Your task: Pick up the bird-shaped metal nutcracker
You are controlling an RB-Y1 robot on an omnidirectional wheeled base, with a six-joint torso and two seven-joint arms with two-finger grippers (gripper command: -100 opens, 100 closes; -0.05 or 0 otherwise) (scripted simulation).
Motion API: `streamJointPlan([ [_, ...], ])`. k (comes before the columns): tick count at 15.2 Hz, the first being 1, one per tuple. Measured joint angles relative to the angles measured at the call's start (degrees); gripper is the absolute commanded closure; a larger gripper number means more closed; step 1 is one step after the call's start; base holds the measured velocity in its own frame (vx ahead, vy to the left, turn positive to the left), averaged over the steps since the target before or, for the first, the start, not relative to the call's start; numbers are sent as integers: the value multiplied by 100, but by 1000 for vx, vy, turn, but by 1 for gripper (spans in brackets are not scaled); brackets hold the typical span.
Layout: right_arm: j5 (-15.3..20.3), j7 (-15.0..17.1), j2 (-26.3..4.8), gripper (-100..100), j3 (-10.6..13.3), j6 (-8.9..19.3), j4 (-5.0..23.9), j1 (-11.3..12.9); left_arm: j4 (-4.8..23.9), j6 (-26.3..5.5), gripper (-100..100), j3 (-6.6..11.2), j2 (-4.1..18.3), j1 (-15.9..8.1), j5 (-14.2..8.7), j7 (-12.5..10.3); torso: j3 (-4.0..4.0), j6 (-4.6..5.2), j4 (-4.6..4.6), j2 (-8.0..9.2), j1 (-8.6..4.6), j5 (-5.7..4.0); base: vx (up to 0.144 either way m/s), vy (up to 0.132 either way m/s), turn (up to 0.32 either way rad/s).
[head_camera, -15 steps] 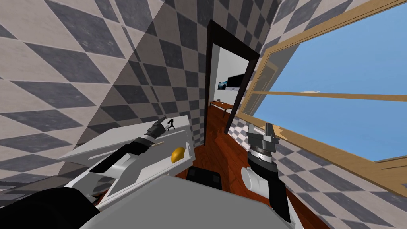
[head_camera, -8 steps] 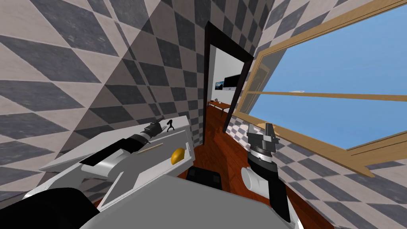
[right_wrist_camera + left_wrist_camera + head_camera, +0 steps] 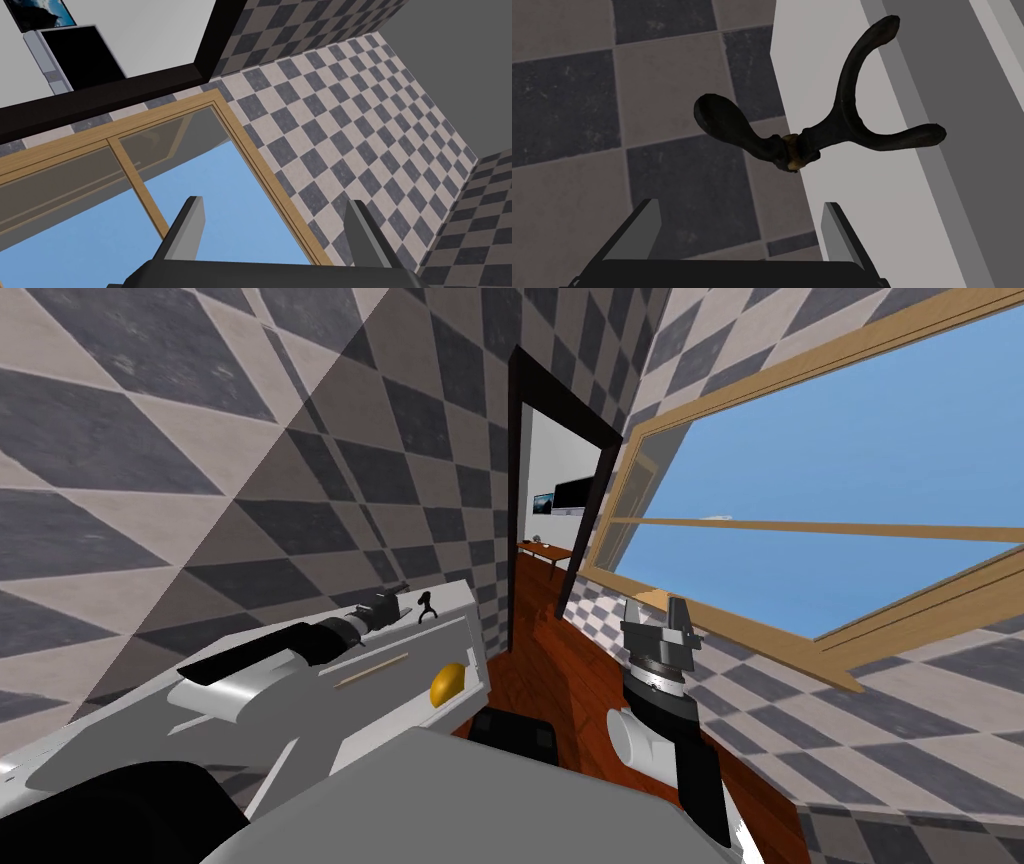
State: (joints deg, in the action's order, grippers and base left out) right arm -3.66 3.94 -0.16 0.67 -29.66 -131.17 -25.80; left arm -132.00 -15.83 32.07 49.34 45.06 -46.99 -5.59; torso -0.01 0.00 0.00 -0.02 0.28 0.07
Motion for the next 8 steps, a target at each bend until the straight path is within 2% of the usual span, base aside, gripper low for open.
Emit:
streamJointPlan([
  [8,0,0,0,0,0,0,0,1,69,-914,-100,692,744,290,-887,-40,0,3,0,1,3,0,-20,55,-122],
])
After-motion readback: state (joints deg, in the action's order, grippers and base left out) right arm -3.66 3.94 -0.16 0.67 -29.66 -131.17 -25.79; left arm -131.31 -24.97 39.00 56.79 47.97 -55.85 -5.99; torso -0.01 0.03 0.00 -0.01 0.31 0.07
